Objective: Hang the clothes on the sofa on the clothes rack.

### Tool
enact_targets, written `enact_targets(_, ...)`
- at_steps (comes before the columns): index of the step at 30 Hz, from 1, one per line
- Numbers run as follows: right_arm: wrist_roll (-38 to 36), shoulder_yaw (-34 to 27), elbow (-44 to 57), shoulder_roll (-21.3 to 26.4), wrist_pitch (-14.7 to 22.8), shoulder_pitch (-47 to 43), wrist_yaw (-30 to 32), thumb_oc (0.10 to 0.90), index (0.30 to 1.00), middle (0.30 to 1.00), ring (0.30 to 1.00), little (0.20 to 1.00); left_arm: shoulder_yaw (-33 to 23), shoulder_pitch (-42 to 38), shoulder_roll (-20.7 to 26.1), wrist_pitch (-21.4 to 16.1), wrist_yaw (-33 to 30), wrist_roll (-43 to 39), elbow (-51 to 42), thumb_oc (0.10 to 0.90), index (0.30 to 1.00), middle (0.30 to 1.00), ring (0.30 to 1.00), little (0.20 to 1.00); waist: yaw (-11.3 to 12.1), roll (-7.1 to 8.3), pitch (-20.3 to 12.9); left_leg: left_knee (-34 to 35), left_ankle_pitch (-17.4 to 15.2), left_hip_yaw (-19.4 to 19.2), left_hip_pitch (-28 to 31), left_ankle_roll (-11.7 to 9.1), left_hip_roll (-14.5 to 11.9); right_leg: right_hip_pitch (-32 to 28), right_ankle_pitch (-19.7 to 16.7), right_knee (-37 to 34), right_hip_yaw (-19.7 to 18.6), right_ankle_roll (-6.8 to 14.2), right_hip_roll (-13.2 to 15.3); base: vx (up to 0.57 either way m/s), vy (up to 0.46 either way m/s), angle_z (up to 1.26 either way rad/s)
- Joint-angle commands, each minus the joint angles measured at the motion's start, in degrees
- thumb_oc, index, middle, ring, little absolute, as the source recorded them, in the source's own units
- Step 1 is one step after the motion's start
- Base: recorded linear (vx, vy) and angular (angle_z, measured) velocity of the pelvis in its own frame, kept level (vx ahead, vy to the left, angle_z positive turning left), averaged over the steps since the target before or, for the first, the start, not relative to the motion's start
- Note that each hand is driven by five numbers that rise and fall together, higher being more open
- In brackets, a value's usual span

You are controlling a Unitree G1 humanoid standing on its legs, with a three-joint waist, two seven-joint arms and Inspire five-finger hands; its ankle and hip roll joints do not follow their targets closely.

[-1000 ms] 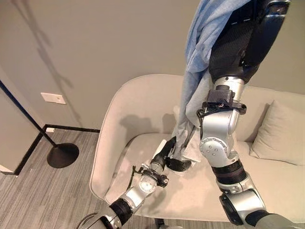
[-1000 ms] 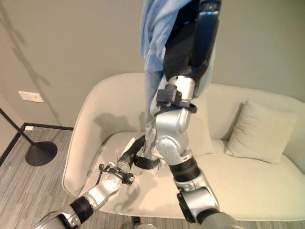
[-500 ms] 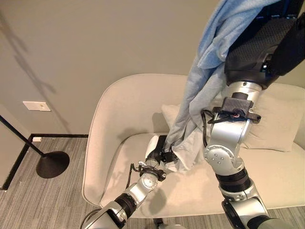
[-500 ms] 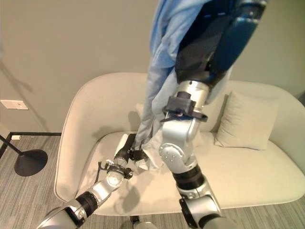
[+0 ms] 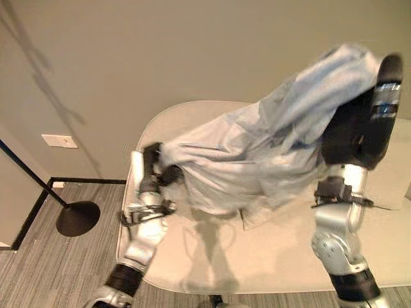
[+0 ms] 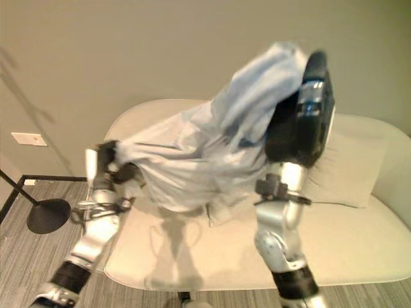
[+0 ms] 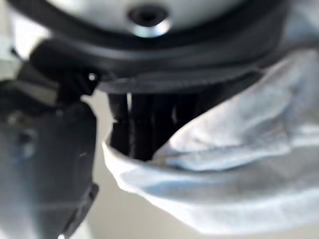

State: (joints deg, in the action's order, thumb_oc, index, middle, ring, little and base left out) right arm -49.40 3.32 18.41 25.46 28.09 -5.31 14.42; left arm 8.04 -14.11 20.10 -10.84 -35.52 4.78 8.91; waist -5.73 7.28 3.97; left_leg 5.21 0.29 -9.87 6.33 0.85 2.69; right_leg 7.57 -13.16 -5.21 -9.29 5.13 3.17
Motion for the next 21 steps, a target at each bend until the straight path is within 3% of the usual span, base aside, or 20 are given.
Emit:
enact_targets(1, 5.9, -5.9, 5.2, -1.7, 2.4, -6.4, -3.9, 0.4, 0.3, 0.3, 0.3, 0.3, -0.9, -5.7, 2.2, -6.9, -3.4, 7.5, -7.1, 0.4, 0.3, 0.3, 0.3, 0.3, 0.7, 0.1, -4.5, -0.2, -6.6, -0.3, -1.9, 2.9, 0.6, 0.5, 0.8, 4.0, -1.8, 8.9, 5.2, -0.2, 0.067, -0.21)
enact_targets(2, 7.4, -6.6, 5.7, -3.9, 3.2, -5.9, -3.6, 0.4, 0.3, 0.3, 0.3, 0.3, -3.0, -5.7, 4.6, -7.9, -4.8, 9.4, -10.1, 0.4, 0.3, 0.3, 0.3, 0.3, 0.7, -0.54, -3.2, -0.2, -5.7, -1.1, -3.1, 3.0, 0.5, 2.0, -1.0, 4.8, -0.5, 9.0, 5.0, -0.26, 0.101, -0.2)
enact_targets(3, 8.5, -7.1, 6.1, -4.6, 3.6, -5.6, -3.0, 0.4, 0.3, 0.3, 0.3, 0.3, -3.7, -5.7, 5.6, -8.4, -5.3, 10.4, -11.6, 0.4, 0.3, 0.3, 0.3, 0.3, 0.5, -0.97, -2.8, -0.2, -5.4, -1.2, -3.5, 3.1, 0.4, 2.2, -0.2, 6.3, 0.5, 8.5, 4.6, -0.31, 0.157, -0.34)
enact_targets(4, 10.4, -7.4, 7.3, -5.6, 4.3, -5.2, -1.9, 0.4, 0.3, 0.3, 0.3, 0.3, -5.2, -4.9, 5.8, -9.2, -5.8, 10.3, -14.2, 0.4, 0.3, 0.3, 0.3, 0.3, 0.7, -2.2, -2.4, -0.2, -4.5, -0.9, -4.4, 3.1, -0.1, 1.8, 5.7, 10.8, 2.6, 6.0, 2.8, -0.16, 0.1, -0.07)
enact_targets(5, 10.7, -7.3, 7.6, -5.7, 4.2, -5.1, -1.6, 0.4, 0.3, 0.3, 0.3, 0.3, -5.4, -4.6, 5.8, -9.1, -5.7, 10.2, -14.5, 0.4, 0.3, 0.3, 0.3, 0.3, 0.3, -2.21, -2.4, -0.2, -4.6, -0.6, -4.2, 3.0, -0.2, 2.2, 6.8, 12.3, 2.9, 5.8, 2.7, -0.18, 0.119, 0.01)
enact_targets(7, 13.3, -5.0, 9.7, -6.9, 3.5, -4.2, -1.6, 0.4, 0.3, 0.3, 0.3, 0.3, -8.4, -1.5, 6.1, -9.6, -5.3, 10.3, -19.1, 0.4, 0.3, 0.3, 0.3, 0.3, 2.1, -2.64, -2.7, -0.2, -3.3, -1.2, -5.0, 3.0, -0.8, 0.7, 17.1, 27.4, 11.1, 2.6, 1.8, -0.15, 0.062, 0.07)
enact_targets(10, 12.7, -3.7, 9.2, -7.5, 2.8, -2.3, -3.1, 0.4, 0.3, 0.3, 0.3, 0.3, -10.1, 0.9, 6.3, -9.6, -5.1, 11.3, -20.9, 0.4, 0.3, 0.3, 0.3, 0.3, 3.0, -1.88, -3.6, -0.2, -2.7, -1.3, -5.7, 3.0, -0.3, 0.0, 19.1, 33.3, 12.6, 2.0, 1.0, -0.08, -0.013, 0.05)
enact_targets(11, 12.2, -2.8, 8.5, -8.1, 2.3, -0.7, -3.5, 0.4, 0.3, 0.3, 0.3, 0.3, -11.8, 2.9, 6.3, -9.3, -5.3, 12.1, -21.5, 0.4, 0.3, 0.3, 0.3, 0.3, 4.0, -0.85, -4.2, -0.2, -2.3, -1.1, -6.2, 2.8, 0.6, -2.6, 20.3, 32.8, 13.0, 1.9, 0.2, -0.07, -0.039, 0.05)
enact_targets(12, 12.2, -2.7, 8.6, -8.1, 2.3, -0.6, -3.6, 0.4, 0.3, 0.3, 0.3, 0.3, -11.8, 3.0, 6.3, -9.2, -5.2, 12.0, -21.7, 0.4, 0.3, 0.3, 0.3, 0.3, 3.9, -0.93, -4.3, -0.2, -2.1, -1.1, -6.4, 2.8, 0.4, -2.5, 20.0, 32.5, 13.1, 1.8, 0.0, -0.12, -0.078, 0.04)
enact_targets(13, 10.8, -2.3, 8.2, -8.9, 2.2, -0.4, -4.0, 0.4, 0.3, 0.3, 0.3, 0.3, -14.9, 6.1, 6.5, -9.2, -6.0, 12.4, -21.9, 0.4, 0.3, 0.3, 0.3, 0.3, 5.8, -0.21, -4.8, -0.2, -1.4, -1.3, -7.1, 2.4, 1.2, -5.9, 23.1, 26.3, 14.1, 0.5, -0.5, -0.07, -0.065, -0.06)
enact_targets(15, 9.7, -2.3, 8.1, -9.0, 2.2, 1.6, -4.7, 0.4, 0.3, 0.3, 0.3, 0.3, -17.1, 9.5, 6.2, -9.2, -5.5, 12.5, -22.4, 0.4, 0.3, 0.3, 0.3, 0.3, 6.6, 0.24, -5.7, -0.2, -0.9, -1.3, -7.6, 1.8, 1.3, -8.2, 23.7, 18.6, 13.9, -0.2, -1.7, -0.08, -0.085, -0.16)
enact_targets(17, 10.0, -2.3, 8.4, -7.6, 1.4, 3.3, -5.1, 0.4, 0.3, 0.3, 0.3, 0.3, -18.2, 12.1, 5.3, -10.0, -4.6, 10.4, -23.1, 0.4, 0.3, 0.3, 0.3, 0.3, 7.3, 0.02, -5.8, -0.2, 0.6, -0.6, -9.5, 1.0, 1.0, -10.1, 21.5, 10.9, 12.9, -0.4, -3.2, -0.12, -0.076, -0.23)
enact_targets(19, 10.6, -2.5, 8.1, -6.3, 0.5, 4.9, -5.5, 0.4, 0.3, 0.3, 0.3, 0.3, -18.7, 14.3, 5.5, -10.8, -3.1, 9.5, -24.4, 0.4, 0.3, 0.3, 0.3, 0.3, 7.8, -0.16, -5.5, -0.2, 1.6, 0.4, -10.9, 0.7, 1.1, -10.6, 20.1, 7.4, 12.1, -0.7, -3.7, -0.25, -0.043, 0.0)
enact_targets(20, 11.3, -2.6, 7.1, -5.3, 0.5, 4.6, -5.0, 0.4, 0.3, 0.3, 0.3, 0.3, -18.4, 13.4, 5.5, -11.1, -3.6, 9.2, -24.9, 0.4, 0.3, 0.3, 0.3, 0.3, 8.6, -0.18, -4.2, -0.2, 4.8, 3.5, -14.5, -1.1, 1.3, -10.2, 18.7, 5.3, 11.9, -0.7, -3.7, -0.44, -0.03, 0.1)
enact_targets(21, 11.4, -2.5, 6.1, -5.0, 0.5, 3.8, -4.5, 0.4, 0.3, 0.3, 0.3, 0.3, -18.2, 12.3, 5.5, -11.0, -4.1, 9.3, -24.9, 0.4, 0.3, 0.3, 0.3, 0.3, 9.0, -0.24, -3.4, -0.2, 5.5, 6.4, -15.9, -2.3, 1.6, -9.7, 18.2, 4.5, 11.7, -0.6, -3.6, -0.47, 0.027, 0.25)
